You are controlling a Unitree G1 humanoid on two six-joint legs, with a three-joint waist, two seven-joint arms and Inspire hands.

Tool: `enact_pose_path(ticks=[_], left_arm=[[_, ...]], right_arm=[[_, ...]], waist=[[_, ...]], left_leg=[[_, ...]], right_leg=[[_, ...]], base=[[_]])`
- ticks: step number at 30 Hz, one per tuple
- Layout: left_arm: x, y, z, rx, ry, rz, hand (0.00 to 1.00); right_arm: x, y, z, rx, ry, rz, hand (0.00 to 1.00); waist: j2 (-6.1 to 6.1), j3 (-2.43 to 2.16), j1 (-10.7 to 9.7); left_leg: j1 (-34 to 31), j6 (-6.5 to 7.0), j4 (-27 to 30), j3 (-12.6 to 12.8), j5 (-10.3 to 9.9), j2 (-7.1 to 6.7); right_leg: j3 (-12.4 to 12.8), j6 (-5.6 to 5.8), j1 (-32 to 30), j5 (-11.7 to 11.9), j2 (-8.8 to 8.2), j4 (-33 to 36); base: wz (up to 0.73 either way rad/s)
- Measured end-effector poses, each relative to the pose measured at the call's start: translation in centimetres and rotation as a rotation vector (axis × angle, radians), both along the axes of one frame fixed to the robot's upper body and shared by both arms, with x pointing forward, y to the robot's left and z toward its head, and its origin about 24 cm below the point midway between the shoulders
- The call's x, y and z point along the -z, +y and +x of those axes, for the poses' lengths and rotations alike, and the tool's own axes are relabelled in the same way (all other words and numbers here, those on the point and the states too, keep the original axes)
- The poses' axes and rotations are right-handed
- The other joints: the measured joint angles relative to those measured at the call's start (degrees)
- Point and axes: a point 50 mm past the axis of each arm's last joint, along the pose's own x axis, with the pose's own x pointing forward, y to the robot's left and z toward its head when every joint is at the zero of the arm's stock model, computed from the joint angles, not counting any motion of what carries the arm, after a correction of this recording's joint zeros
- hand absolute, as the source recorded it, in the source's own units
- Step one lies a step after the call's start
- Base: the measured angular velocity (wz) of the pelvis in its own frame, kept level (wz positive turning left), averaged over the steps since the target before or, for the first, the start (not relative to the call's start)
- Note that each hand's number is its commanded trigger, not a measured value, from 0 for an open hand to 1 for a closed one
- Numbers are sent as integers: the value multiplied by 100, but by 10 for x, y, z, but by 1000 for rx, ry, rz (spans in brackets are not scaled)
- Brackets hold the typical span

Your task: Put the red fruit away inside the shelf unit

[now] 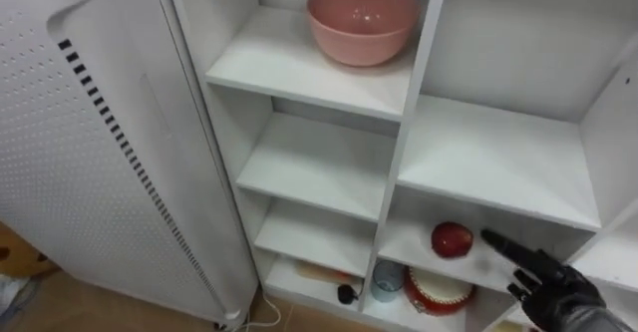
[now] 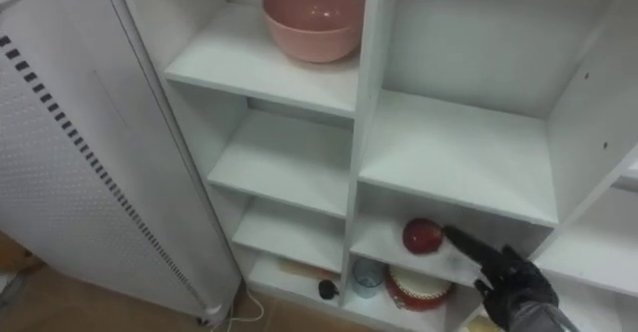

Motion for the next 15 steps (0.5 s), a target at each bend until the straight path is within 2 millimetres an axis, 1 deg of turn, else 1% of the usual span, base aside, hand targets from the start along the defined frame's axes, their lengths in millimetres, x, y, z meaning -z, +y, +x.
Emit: enact_pose_path(ticks=[2, 3, 4, 5, 6, 7, 8, 9, 10, 11, 12, 13, 14, 15], left_arm=[[-4, 6, 8, -5, -24, -2, 0], [-4, 8, 8, -18, -27, -1, 0], [-5, 11, 9, -49, -44, -4, 0], [-6, 13, 11, -58, -61, -6, 0], [-7, 13, 12, -61, -69, -8, 0], [-6, 12, 11, -71, -76, -22, 0], [-5, 12, 8, -76, -82, -33, 0], [-5, 12, 7, -74, -85, -36, 0], [-5, 13, 4, -75, -92, -40, 0], [-4, 14, -1, -95, -99, -45, 0], [-4, 15, -4, -106, -102, -46, 0], [-2, 16, -10, -115, -100, -45, 0], [-1, 18, -18, -123, -93, -41, 0], [-1, 19, -21, -123, -90, -37, 0]], right_arm=[[32, -4, -30, -54, 112, -40, 0], [40, -5, -39, -62, 141, -40, 0], [56, -7, -59, -76, 207, -47, 0], [71, -6, -76, -106, 275, -71, 0], [78, -4, -86, -128, 308, -83, 0], [93, 0, -106, -174, 377, -95, 0], [108, 3, -129, -207, 449, -89, 0], [114, 5, -141, -216, 481, -78, 0], [125, 9, -163, -226, 535, -60, 0], [132, 10, -181, -239, 584, -53, 0], [136, 11, -191, -242, 610, -50, 0], [141, 12, -207, -248, 657, -48, 0], [145, 12, -223, -249, 694, -41, 0], [147, 13, -230, -246, 708, -36, 0]], waist=[[31, -8, -4], [39, -10, -17], [59, -21, -52], [89, -43, -115], [98, -54, -145], [118, -69, -239], [135, -107, -308], [137, -127, -339], [139, -186, -403], [159, -222, -491], [155, -231, -518], [142, -251, -581], [124, -297, -614], [114, -313, -622]], left_leg=[[261, 2, -204, 67, 8, -21], [326, 2, -253, 79, 7, -19], [448, 2, -336, 101, 7, -16], [569, 1, -437, 112, 6, -12], [659, 0, -505, 127, 7, -13], [865, -3, -644, 185, 9, -9], [1085, -2, -779, 255, 9, -10], [1202, -2, -871, 276, 9, -14], [1400, -6, -1029, 323, 12, -8], [1599, -7, -1149, 339, 12, -6], [1738, -9, -1242, 371, 13, -7], [2007, -16, -1383, 421, 18, -13], [2231, -18, -1502, 483, 16, -13], [2324, -27, -1552, 505, 10, -9]], right_leg=[[-5, 19, 236, 5, -10, -149], [-9, 21, 300, 5, -6, -190], [-13, 40, 436, -6, 13, -279], [-23, 53, 565, 0, 33, -396], [-39, 60, 643, 6, 23, -453], [-55, 69, 840, 12, 15, -575], [-79, 89, 1057, 9, 15, -700], [-91, 100, 1164, 12, 21, -773], [-87, 124, 1339, 29, 54, -928], [-69, 149, 1542, 54, 93, -1088], [-49, 161, 1659, 64, 103, -1171], [-32, 181, 1886, 79, 112, -1305], [9, 197, 2073, 88, 129, -1430], [25, 205, 2156, 92, 141, -1485]], base=[[2], [6], [9], [7], [0], [0], [0], [-6], [-11], [-14], [-17], [-22], [-23], [-23]])
